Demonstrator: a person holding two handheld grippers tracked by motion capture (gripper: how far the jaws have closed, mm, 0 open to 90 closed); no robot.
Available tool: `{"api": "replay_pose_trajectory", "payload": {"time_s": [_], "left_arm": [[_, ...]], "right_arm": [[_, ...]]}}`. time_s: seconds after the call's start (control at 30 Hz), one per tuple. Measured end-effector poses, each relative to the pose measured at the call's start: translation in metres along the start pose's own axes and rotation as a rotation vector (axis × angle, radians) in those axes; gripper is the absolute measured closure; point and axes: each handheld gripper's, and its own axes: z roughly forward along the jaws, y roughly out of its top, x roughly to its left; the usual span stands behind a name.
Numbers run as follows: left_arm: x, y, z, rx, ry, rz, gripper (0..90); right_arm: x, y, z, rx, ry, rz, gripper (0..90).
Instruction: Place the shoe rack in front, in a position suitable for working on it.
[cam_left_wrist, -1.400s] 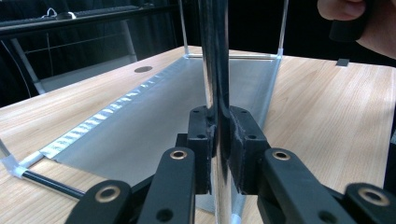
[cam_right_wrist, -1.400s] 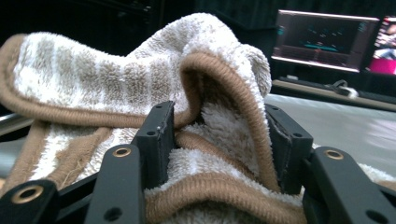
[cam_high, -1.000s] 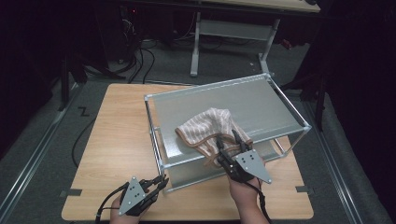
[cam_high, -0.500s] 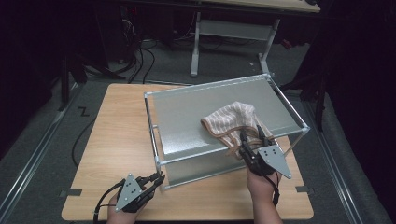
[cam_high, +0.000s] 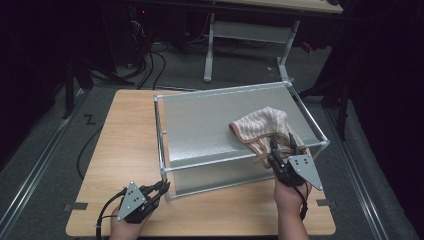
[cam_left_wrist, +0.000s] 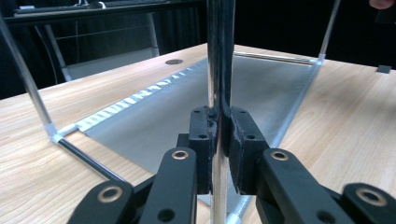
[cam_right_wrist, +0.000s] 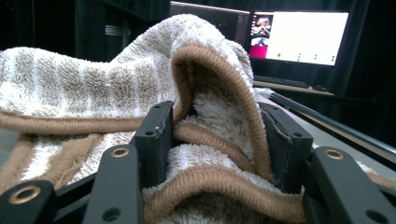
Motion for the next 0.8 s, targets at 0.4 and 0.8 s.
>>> {"api": "replay_pose_trajectory", "payload": {"time_s": [0.4,0.8], "left_arm": [[0.011,-0.001,-0.003,0.002,0.039,-0.02,80.6],[0.018,-0.002,-0.005,0.002,0.067,-0.034,80.7]], "right_arm": [[-0.03,-0.003,-0.001,0.003,-0.099,0.001,47.9],[-0.04,-0.004,-0.003,0.007,-0.137,-0.003,47.9]]}}
